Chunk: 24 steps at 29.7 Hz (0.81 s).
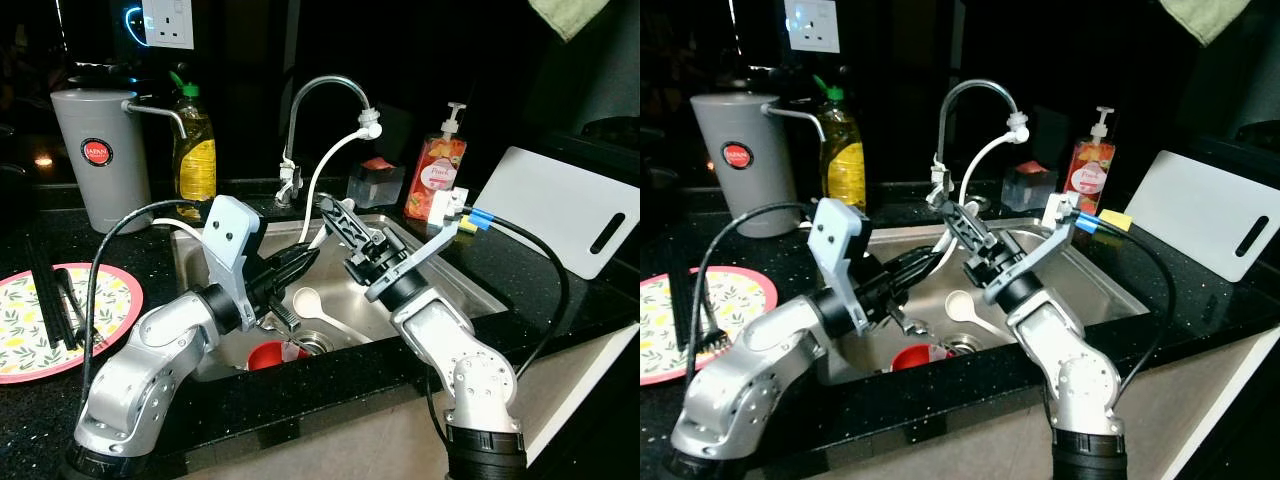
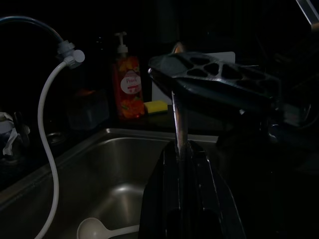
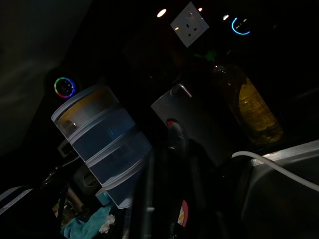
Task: Kitchen organization
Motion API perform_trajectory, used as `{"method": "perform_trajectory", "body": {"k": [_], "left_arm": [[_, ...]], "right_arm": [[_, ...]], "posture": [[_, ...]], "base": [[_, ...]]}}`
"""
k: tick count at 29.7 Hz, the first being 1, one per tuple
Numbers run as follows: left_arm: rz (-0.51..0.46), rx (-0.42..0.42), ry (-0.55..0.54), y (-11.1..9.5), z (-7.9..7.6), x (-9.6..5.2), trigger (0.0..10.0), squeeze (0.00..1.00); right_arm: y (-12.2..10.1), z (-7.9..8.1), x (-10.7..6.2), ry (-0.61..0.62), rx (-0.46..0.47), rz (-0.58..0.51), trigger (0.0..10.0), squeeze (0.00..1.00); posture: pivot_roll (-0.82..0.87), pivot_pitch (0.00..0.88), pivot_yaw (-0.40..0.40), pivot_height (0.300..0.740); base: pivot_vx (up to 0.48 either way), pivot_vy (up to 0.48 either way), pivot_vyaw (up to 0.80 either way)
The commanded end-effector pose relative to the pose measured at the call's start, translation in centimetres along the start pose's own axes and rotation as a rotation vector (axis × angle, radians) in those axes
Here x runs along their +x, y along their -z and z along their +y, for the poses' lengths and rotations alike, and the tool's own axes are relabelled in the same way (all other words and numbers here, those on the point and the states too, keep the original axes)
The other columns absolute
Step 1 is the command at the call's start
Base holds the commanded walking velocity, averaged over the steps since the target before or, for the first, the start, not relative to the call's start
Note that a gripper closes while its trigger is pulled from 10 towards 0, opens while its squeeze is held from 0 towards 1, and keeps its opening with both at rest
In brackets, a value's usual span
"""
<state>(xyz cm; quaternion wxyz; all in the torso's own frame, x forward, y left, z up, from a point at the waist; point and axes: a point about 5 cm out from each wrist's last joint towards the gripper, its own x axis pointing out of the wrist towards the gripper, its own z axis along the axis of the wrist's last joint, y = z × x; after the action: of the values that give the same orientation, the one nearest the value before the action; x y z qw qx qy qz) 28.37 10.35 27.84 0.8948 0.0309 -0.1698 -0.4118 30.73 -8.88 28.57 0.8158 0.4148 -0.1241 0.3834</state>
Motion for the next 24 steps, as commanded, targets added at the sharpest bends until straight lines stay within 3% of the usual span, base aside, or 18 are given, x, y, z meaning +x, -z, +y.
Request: {"method": "perform_trajectory", "body": {"k": [1, 6, 7, 8, 11, 12, 13, 16, 17, 19, 22, 24], "left_arm": [[0.001, -0.007, 0.0, 0.1, -0.2, 0.0, 10.0, 0.0], [-0.001, -0.001, -0.023, 0.0, 0.1, 0.1, 10.0, 0.0], [0.001, 0.004, -0.026, 0.0, 0.2, 0.1, 10.0, 0.0], [0.006, 0.009, -0.031, 0.1, 0.2, 0.1, 10.0, 0.0], [0.008, 0.008, -0.035, 0.1, 0.3, 0.1, 10.0, 0.0], [0.004, 0.009, -0.044, 0.1, 0.4, 0.1, 10.0, 0.75], [-0.005, -0.005, -0.064, 0.0, 0.6, 0.1, 10.0, 1.0], [-0.039, -0.032, -0.093, -0.5, 1.2, 0.1, 10.0, 1.0], [-0.059, -0.04, -0.105, -0.8, 1.3, 0.0, 10.0, 0.0], [-0.129, -0.075, -0.098, -1.8, 1.5, -0.3, 10.0, 0.0], [-0.143, -0.084, -0.095, -2.0, 1.6, -0.4, 10.0, 0.0], [-0.177, -0.11, -0.102, -2.4, 1.8, -0.6, 10.0, 0.0]], "right_arm": [[0.0, 0.3, -0.1, -0.018, -0.008, 0.01, 0.0, 0.0], [0.0, 0.0, -0.2, -0.004, -0.004, 0.008, 0.0, 0.0], [0.1, 0.0, -0.2, -0.001, -0.004, 0.012, 1.3, 0.0], [0.2, -0.2, -0.3, 0.007, -0.002, 0.019, 10.0, 0.0], [0.2, -0.3, -0.2, 0.014, 0.001, 0.021, 10.0, 0.0], [0.2, -0.4, -0.2, 0.018, 0.001, 0.022, 10.0, 0.0], [0.3, -0.5, -0.2, 0.026, 0.001, 0.021, 10.0, 0.0], [0.3, -1.0, -0.3, 0.054, -0.009, 0.017, 10.0, 0.0], [0.3, -1.2, -0.3, 0.071, -0.018, 0.012, 10.0, 0.0], [0.8, -2.5, -0.2, 0.149, -0.097, 0.011, 10.0, 0.0], [1.0, -2.8, -0.1, 0.166, -0.106, 0.01, 10.0, 0.0], [1.1, -4.1, 0.2, 0.252, -0.119, -0.015, 10.0, 0.0]], "posture": [[-0.04, 0.0, -0.111, 0.74], [-0.04, 0.0, -0.11, 0.74], [-0.04, 0.0, -0.11, 0.74], [-0.04, 0.0, -0.11, 0.74], [-0.04, 0.0, -0.11, 0.74], [-0.04, 0.0, -0.11, 0.74], [-0.04, 0.0, -0.11, 0.74], [-0.04, 0.0, -0.109, 0.74], [-0.04, 0.0, -0.109, 0.74], [-0.05, 0.0, -0.107, 0.74], [-0.05, 0.0, -0.104, 0.74], [-0.05, 0.0, -0.103, 0.74]], "base": [[0.0, 0.0, 0.0], [0.0, 0.0, 0.0], [0.0, 0.0, 0.0], [0.0, 0.0, 0.0], [0.0, 0.0, 0.0], [0.0, 0.0, 0.0], [0.0, 0.0, 0.0], [0.0, 0.0, 0.0], [0.0, 0.0, 0.0], [0.0, 0.0, 0.0], [0.0, 0.0, 0.0], [0.0, 0.0, 0.0]]}}
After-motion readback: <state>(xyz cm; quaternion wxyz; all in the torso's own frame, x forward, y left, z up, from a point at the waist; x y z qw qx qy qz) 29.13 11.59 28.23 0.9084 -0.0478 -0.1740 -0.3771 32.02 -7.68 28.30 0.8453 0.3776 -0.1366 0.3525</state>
